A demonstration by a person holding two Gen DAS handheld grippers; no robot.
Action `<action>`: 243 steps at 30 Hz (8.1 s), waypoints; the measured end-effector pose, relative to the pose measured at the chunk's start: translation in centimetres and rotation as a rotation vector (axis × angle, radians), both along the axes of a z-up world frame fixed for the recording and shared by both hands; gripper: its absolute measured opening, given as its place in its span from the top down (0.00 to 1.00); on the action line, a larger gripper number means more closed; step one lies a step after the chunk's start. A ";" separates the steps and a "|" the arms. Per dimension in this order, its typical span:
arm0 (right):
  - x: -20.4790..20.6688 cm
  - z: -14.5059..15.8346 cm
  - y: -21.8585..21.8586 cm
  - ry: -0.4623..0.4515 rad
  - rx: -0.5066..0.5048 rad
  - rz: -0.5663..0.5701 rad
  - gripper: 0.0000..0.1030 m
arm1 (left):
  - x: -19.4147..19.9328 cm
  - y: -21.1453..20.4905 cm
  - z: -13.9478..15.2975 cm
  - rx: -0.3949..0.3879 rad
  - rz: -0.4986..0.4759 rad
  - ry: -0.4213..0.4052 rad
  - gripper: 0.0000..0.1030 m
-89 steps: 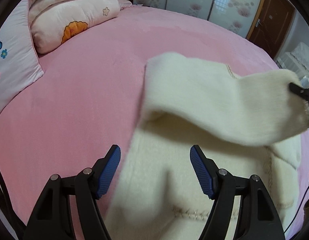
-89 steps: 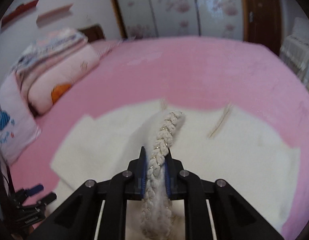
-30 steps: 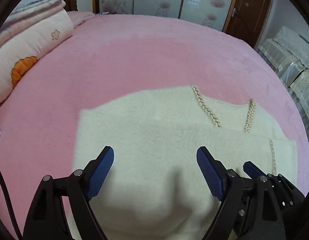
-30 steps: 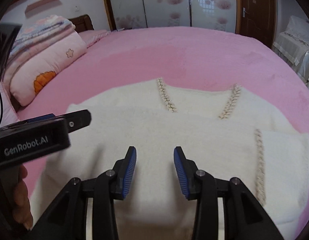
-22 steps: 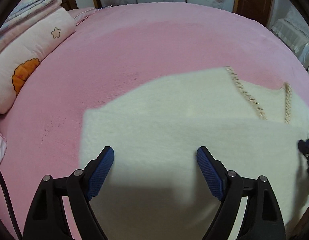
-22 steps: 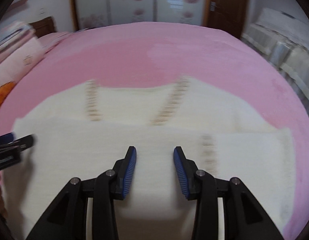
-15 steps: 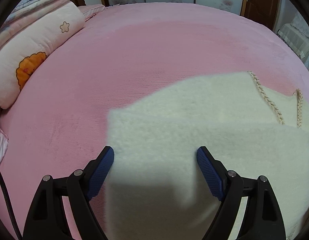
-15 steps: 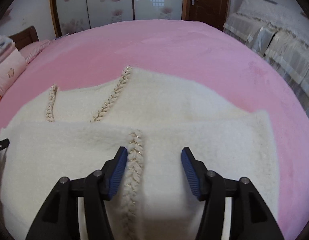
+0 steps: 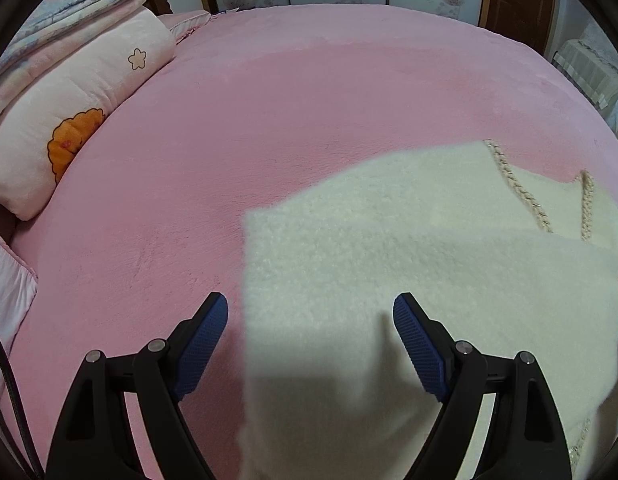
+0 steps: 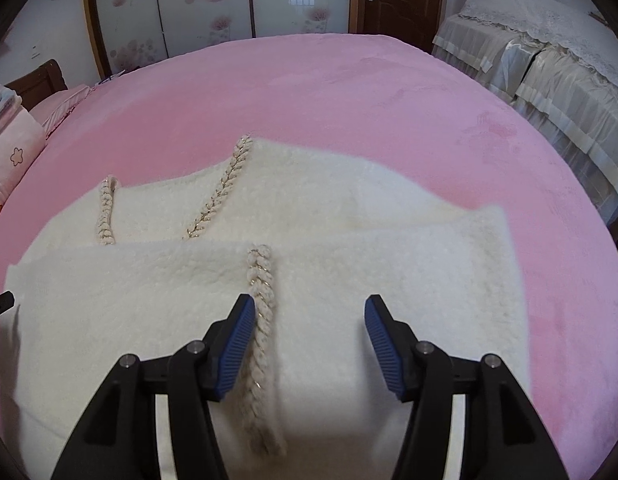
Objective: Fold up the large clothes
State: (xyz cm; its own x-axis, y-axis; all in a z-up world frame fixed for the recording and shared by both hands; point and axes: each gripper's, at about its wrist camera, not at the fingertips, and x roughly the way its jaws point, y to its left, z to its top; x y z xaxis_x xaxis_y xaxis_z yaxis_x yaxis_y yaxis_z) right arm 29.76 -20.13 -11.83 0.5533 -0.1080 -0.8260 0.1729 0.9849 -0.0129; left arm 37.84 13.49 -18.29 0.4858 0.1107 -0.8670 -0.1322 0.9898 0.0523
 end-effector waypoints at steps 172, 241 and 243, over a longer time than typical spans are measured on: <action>-4.2 2.1 -13.7 -0.063 0.236 0.029 0.55 | -2.3 6.2 1.5 -0.651 -0.077 0.104 0.72; 5.9 9.4 -10.6 -0.309 -0.080 0.024 0.93 | 6.6 0.1 8.4 0.322 -0.067 -0.291 0.94; 7.7 7.7 -10.4 -0.278 -0.095 0.013 0.93 | 8.5 -0.4 5.6 0.344 -0.055 -0.255 0.94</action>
State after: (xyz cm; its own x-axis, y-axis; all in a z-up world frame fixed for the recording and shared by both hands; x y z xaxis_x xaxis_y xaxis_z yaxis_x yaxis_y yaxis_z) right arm 37.51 -30.56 -4.17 0.7589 -0.1686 -0.6290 0.1699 0.9837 -0.0587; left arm 46.35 13.09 -12.66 0.6926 0.3406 -0.6358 -0.1313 0.9263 0.3532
